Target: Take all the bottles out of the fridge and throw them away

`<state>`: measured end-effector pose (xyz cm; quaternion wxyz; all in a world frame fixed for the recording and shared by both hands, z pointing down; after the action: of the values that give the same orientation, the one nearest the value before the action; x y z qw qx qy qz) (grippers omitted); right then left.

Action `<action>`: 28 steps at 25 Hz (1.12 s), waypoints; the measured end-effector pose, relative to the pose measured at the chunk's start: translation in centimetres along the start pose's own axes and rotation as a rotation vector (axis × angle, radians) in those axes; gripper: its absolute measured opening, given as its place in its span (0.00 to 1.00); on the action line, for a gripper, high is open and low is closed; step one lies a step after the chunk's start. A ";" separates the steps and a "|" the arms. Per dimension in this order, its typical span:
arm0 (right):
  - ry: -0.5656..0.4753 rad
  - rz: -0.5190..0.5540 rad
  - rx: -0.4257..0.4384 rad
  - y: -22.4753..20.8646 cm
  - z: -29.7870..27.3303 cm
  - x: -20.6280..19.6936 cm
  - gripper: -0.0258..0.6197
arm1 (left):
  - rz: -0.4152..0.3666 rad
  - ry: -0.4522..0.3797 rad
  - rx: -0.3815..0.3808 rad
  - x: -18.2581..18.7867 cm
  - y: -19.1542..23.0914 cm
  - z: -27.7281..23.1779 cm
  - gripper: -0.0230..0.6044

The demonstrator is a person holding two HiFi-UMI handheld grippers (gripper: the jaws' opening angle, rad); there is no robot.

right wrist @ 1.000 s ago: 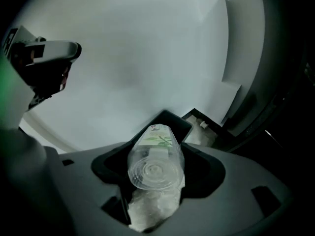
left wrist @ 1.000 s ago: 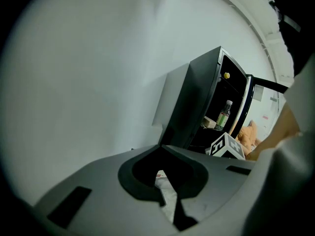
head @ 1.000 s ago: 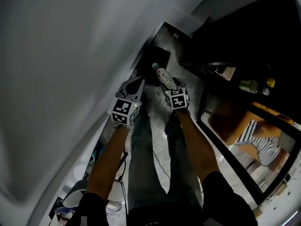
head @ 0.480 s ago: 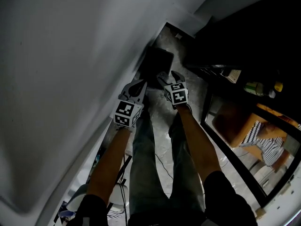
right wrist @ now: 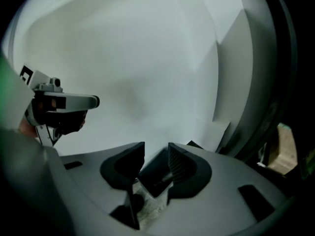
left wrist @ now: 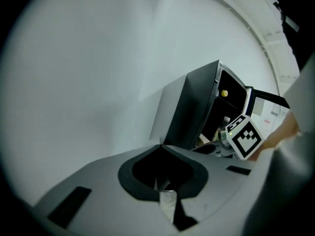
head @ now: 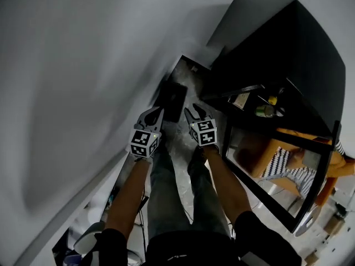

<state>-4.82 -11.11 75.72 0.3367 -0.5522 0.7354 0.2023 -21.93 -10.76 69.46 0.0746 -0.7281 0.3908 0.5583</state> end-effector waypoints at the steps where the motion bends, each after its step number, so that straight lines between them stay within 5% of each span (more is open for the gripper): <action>1: -0.028 0.004 -0.012 -0.6 1.5 1.4 0.25 | -0.005 -0.017 -0.001 1.3 -0.8 -0.2 0.04; 5: -0.102 0.018 -0.051 -2.3 7.5 5.9 0.05 | -0.026 -0.061 -0.012 6.0 -4.4 -1.0 0.04; 18: -0.274 -0.103 -0.168 -10.8 29.1 13.3 0.05 | -0.148 -0.104 -0.212 20.4 -19.1 -3.0 0.04; 28: -0.371 -0.191 -0.326 -16.1 39.8 14.2 0.05 | -0.222 -0.081 -0.390 26.0 -28.1 -6.3 0.05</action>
<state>18.96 1.01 39.19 0.3902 -0.6194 0.5633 0.3831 3.00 -7.64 39.97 0.0093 -0.7442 0.1895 0.6405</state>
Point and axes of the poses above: the fingertips, and each gripper's own axes: z backward along the fingers, y to its left, x out of its top, the point moved 6 cm from there along z, backward along the fingers, and after that the axes turned 11 degrees about -x, right-handed, at the moved point
